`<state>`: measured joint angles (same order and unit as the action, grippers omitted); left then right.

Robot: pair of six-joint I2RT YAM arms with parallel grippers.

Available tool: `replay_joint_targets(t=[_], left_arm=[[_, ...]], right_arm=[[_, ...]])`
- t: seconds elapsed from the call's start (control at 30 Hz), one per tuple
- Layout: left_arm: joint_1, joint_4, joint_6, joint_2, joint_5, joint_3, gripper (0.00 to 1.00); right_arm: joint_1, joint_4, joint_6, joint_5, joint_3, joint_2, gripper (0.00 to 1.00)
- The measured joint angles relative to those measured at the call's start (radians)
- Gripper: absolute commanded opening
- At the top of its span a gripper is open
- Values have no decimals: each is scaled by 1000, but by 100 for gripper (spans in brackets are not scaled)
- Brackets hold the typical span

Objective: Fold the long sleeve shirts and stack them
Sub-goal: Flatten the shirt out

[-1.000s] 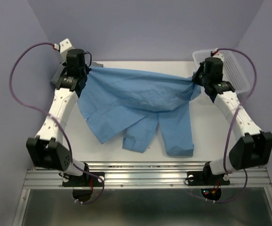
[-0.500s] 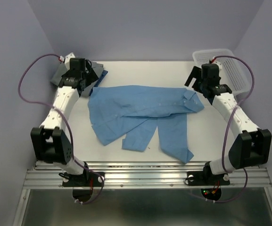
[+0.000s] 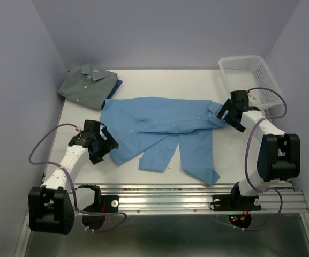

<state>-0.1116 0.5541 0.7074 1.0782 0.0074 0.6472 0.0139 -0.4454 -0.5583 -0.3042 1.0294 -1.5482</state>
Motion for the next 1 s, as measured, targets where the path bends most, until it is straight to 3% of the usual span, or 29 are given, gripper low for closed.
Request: replay_joint_targets(t=[0.2, 0.27, 0.33, 0.37, 0.4, 0.47, 0.5, 0.53, 0.67, 0.83, 1.0], left_arm=[[-93, -24, 71, -60, 116, -110, 99], [-114, -37, 85, -35, 122, -119, 98], [-130, -71, 97, 17, 123, -119, 84], [-139, -91, 106, 54, 125, -119, 74], [-143, -96, 110, 75, 130, -113, 45], [-153, -146, 120, 120, 123, -98, 16], [-157, -166, 122, 151, 109, -95, 0], [-157, -167, 114, 178, 108, -85, 0], [-162, -177, 105, 230, 67, -16, 0], [-164, -154, 59, 144, 41, 108, 0], [-169, -161, -6, -111, -33, 392, 0]], right_arm=[[1, 69, -19, 48, 8, -142, 98], [1, 103, -22, 58, 8, -182, 92], [1, 128, -21, 58, 15, -205, 82], [2, 143, -20, 60, 20, -214, 61], [2, 167, -13, 69, 23, -220, 52], [2, 203, -12, 87, 22, -226, 33], [2, 215, -14, 100, 20, -227, 28], [1, 230, -10, 114, 16, -228, 18], [1, 272, 13, 145, 7, -225, 1], [1, 257, 57, 185, 10, -128, 1], [3, 182, 100, 185, 128, 117, 1]])
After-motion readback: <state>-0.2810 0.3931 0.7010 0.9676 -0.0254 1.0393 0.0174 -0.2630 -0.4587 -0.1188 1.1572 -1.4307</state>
